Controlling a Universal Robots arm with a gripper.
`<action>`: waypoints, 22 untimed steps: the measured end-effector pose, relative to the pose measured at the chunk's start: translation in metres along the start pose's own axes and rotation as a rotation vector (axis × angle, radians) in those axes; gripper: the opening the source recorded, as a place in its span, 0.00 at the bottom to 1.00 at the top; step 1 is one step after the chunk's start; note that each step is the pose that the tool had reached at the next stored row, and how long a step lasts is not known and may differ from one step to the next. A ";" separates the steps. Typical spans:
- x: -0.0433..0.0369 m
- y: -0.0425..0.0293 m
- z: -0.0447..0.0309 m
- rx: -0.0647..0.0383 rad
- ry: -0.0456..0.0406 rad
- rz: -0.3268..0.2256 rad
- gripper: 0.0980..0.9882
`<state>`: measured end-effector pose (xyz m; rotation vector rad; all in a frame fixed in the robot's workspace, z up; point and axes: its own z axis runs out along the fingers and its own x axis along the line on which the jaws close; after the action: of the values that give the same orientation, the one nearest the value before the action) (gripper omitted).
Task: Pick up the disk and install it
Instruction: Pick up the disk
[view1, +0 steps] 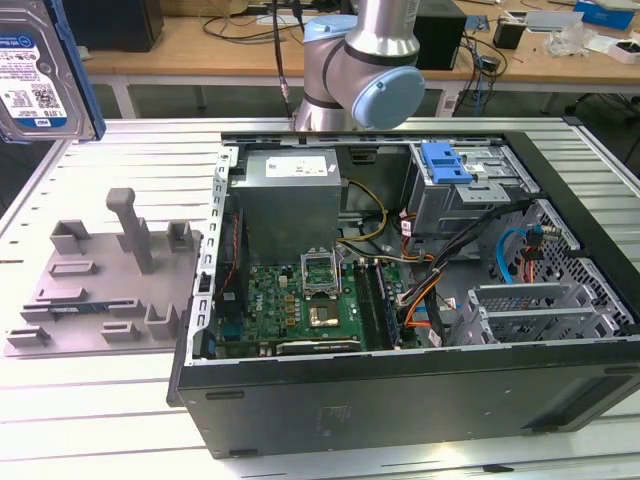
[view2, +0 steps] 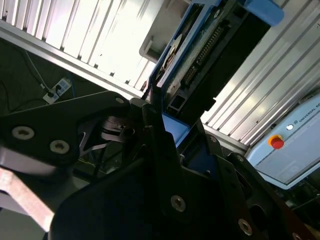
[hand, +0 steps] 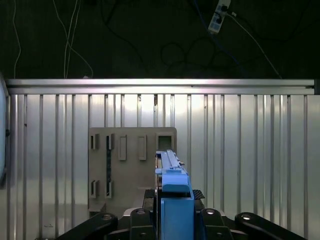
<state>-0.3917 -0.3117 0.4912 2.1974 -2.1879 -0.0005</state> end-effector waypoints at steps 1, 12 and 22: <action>0.0003 -0.0006 -0.0002 0.000 0.0001 0.000 0.30; 0.0205 -0.0328 -0.0041 -0.019 0.0000 -0.001 0.30; 0.0489 -0.0704 -0.0056 -0.020 0.0000 -0.001 0.30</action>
<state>-0.3210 -0.3602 0.4962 2.1878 -2.1776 -0.0221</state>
